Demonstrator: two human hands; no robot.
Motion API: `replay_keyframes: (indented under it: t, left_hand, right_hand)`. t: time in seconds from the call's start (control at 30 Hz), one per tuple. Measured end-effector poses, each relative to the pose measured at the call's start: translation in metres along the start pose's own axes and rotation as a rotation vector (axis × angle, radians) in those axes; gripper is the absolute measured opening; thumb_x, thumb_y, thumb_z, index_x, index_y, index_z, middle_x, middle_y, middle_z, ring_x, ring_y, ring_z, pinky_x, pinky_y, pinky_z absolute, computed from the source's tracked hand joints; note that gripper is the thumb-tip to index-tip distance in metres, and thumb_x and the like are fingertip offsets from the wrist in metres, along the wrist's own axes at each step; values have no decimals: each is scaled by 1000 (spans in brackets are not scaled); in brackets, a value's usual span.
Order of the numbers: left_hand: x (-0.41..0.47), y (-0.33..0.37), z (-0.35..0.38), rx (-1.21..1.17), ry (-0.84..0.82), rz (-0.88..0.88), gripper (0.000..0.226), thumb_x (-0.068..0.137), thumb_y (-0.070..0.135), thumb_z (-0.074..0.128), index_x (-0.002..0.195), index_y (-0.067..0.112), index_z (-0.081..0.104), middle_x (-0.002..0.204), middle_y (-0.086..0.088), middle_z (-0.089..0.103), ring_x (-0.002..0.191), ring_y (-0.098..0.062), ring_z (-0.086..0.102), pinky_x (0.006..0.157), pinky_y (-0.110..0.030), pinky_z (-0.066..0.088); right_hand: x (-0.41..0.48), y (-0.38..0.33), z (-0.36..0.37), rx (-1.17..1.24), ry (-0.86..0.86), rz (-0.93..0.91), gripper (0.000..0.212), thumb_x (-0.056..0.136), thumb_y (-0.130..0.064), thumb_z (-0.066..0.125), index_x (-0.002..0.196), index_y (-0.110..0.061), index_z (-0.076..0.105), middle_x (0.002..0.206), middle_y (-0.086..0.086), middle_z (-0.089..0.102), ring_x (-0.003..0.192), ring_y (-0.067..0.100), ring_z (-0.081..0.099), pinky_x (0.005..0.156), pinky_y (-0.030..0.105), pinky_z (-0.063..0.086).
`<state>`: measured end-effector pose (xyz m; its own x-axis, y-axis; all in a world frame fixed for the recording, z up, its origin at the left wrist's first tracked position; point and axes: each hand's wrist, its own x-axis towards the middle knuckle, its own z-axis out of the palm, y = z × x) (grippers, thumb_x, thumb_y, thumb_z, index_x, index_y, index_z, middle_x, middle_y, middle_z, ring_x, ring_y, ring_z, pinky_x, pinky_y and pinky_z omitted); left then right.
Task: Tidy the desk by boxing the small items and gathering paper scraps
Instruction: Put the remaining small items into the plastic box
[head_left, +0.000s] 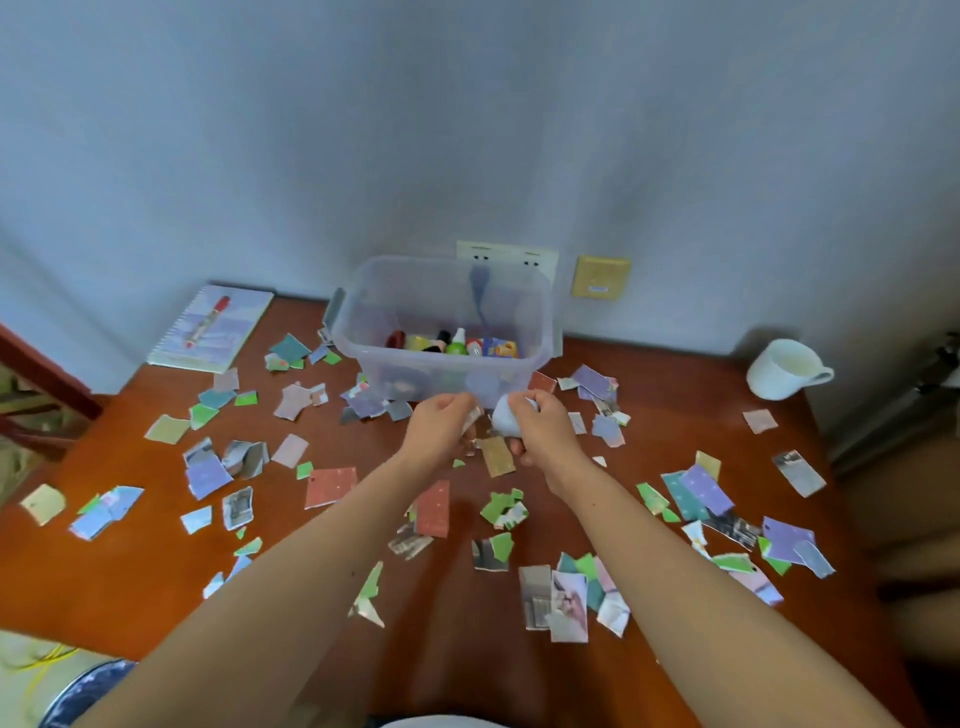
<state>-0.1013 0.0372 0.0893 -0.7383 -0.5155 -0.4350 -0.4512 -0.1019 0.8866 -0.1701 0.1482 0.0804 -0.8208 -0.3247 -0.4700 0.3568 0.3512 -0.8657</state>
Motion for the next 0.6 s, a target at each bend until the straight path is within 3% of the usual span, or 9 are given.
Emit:
replay_keyframes:
  t: [0.13,0.3,0.4,0.6]
  left_hand:
    - [25,24,-25,-81,44,51,16,96,18,49,84,10,55,71,-5,52,60,-18,46,55,-28,39]
    - [68,49,-54,-61,56,80,20,96,20,43,94,5,57,78,-6,56,48,-16,38,47,-22,26]
    - [90,66,-70,-41,42,65,15,98,16,39,91,14,52,81,-3,56,53,-15,45,50,-23,28]
    - [151,73,-92,0,16,-15,26,101,23,35,123,19,49,99,-3,58,68,-14,52,54,-25,38]
  right_hand:
    - [15,-33,21,56,4,-44,14,99,-22,46,109,-13,51,91,12,52,53,17,46,45,22,36]
    - [44,-69,40,8,-15,-106,24,98,-18,45,119,-6,48,80,11,53,47,15,46,40,21,31]
    - [66,-85,52,1,-27,-95,27,96,-16,47,122,-8,47,88,13,56,51,15,49,44,24,33]
    - [115,-103,75,-16,-61,-66,27,96,-13,48,122,-16,46,102,10,55,60,16,53,47,25,38]
